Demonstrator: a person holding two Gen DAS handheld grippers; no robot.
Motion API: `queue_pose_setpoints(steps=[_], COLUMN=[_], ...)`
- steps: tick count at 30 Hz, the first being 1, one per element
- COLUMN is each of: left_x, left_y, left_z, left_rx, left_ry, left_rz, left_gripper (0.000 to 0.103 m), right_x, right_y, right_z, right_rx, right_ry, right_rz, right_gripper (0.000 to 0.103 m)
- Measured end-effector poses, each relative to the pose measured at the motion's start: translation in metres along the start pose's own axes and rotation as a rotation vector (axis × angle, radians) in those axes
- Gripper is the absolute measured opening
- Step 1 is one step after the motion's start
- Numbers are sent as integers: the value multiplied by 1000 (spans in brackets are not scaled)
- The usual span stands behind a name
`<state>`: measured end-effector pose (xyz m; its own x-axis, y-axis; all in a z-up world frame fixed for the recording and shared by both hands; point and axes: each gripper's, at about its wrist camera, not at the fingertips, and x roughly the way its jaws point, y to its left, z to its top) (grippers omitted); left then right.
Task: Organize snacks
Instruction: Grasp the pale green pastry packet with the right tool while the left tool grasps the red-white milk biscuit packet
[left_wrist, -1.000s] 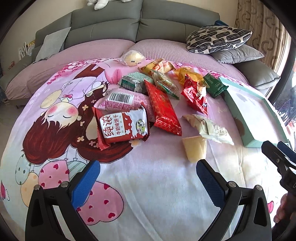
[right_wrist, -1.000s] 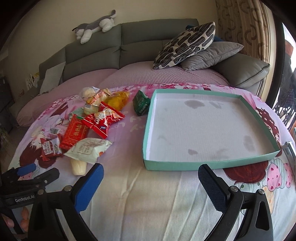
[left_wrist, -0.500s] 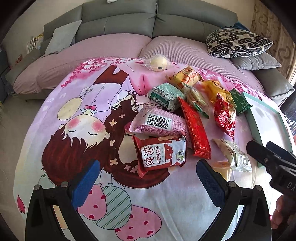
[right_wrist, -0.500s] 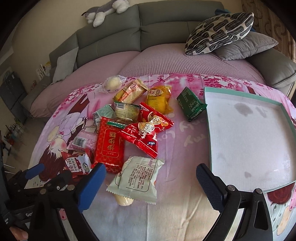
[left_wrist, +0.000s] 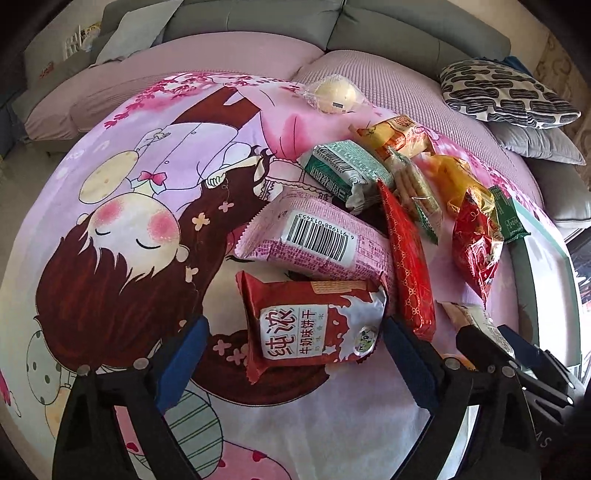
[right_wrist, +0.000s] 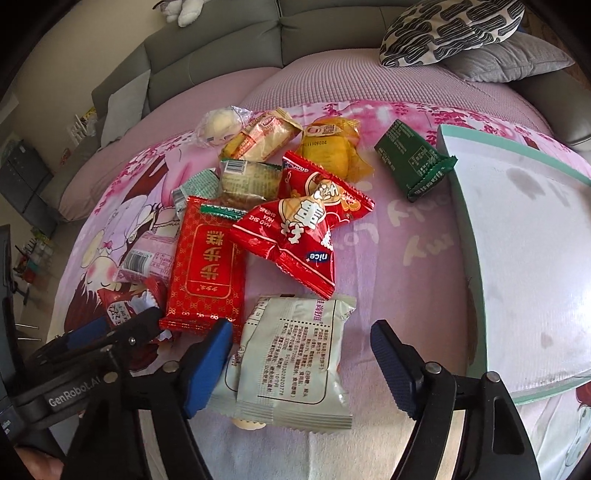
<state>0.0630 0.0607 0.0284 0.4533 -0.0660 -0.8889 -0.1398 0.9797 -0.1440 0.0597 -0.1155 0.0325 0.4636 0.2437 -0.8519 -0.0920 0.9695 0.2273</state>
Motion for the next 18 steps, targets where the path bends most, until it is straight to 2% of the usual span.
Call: queue_pose_setpoints(steps=[2, 4, 5, 9, 15, 18], left_x=[1, 3, 3, 3, 0, -2], left_y=[-2, -3, -3, -2, -5, -3], left_z=[1, 1, 1, -1, -4, -6], left_rx=[-2, -8, -13, -44, -57, -74], left_ry=[-4, -6, -9, -9, -21, -22], left_rz=[-1, 4, 4, -36, -33, -38], left_gripper=[93, 92, 92, 72, 60, 60], right_x=[3, 4, 4, 2, -4, -6], right_y=[-2, -3, -3, -6, -12, -13], right_z=[-1, -3, -3, -4, -4, -5], right_rx=[11, 9, 10, 16, 33, 36], right_ry=[4, 7, 6, 3, 1, -2], right_rz=[24, 28, 32, 33, 41, 42], right_gripper=[66, 63, 63, 62, 62, 62])
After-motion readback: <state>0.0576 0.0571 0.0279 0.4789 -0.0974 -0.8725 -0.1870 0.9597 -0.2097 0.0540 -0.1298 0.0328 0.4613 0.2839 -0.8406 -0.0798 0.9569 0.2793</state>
